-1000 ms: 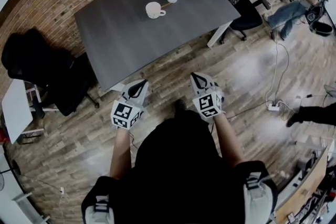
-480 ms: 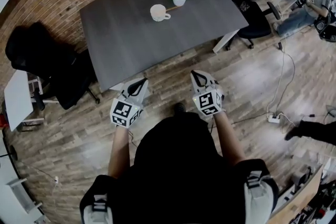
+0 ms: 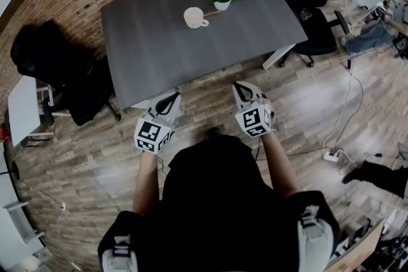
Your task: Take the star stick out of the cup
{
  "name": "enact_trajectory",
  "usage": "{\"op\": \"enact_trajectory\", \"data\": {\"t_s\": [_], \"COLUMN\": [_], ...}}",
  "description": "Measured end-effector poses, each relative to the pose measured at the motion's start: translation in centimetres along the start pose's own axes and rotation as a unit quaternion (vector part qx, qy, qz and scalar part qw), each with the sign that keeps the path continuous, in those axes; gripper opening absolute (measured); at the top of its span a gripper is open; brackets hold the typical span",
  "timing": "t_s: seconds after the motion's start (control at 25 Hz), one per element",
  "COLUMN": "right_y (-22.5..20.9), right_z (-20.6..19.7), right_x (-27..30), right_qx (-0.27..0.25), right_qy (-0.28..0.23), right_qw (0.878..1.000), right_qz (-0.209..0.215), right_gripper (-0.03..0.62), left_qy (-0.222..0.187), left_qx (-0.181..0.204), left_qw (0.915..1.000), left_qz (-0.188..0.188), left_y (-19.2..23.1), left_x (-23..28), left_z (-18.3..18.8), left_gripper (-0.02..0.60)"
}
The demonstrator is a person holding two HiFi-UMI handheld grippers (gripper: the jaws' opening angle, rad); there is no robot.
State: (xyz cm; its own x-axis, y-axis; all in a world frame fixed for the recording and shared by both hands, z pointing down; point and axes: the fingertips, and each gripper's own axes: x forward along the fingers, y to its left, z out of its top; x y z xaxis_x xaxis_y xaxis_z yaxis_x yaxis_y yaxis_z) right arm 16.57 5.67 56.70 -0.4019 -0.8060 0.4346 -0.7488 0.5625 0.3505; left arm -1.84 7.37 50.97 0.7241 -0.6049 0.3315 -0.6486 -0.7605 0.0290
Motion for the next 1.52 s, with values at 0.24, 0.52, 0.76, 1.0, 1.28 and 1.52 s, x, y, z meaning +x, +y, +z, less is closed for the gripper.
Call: {"op": "enact_trajectory", "data": {"t_s": [0.24, 0.52, 0.76, 1.0, 1.28, 1.52], "right_y": [-1.7, -2.4, -2.8, -4.8, -8.0, -10.7], "right_z": [-1.0, -1.6, -1.3, -0.6, 0.9, 2.6], "right_x": [0.9, 2.6, 4.4, 6.4, 10.8, 15.0], "right_qx": [-0.007, 0.008, 0.009, 0.009, 0.002, 0.002], "right_qy": [-0.005, -0.006, -0.005, 0.006, 0.013, 0.018], "right_qw": [1.0, 1.0, 1.0, 1.0, 1.0, 0.999], "right_qz": [0.017, 0.025, 0.021, 0.002, -0.017, -0.034], "right_gripper": [0.0, 0.0, 0.0, 0.0, 0.0, 0.0], "left_qy": [0.0, 0.013, 0.013, 0.002, -0.009, -0.018], "left_qx": [-0.005, -0.01, -0.01, -0.003, -0.011, -0.001], "left_qw": [0.9997, 0.9989, 0.9991, 0.9997, 0.9999, 0.9998], "left_qz": [0.022, 0.044, 0.04, 0.023, 0.006, -0.003], "left_y": [-0.3, 1.2, 3.0, 5.9, 10.6, 15.6], "left_x": [1.3, 1.1, 1.9, 4.4, 7.9, 10.5], "left_z": [0.5, 0.0, 0.0, 1.1, 1.9, 3.7], "left_gripper": [0.002, 0.002, 0.002, 0.002, 0.002, 0.002]}}
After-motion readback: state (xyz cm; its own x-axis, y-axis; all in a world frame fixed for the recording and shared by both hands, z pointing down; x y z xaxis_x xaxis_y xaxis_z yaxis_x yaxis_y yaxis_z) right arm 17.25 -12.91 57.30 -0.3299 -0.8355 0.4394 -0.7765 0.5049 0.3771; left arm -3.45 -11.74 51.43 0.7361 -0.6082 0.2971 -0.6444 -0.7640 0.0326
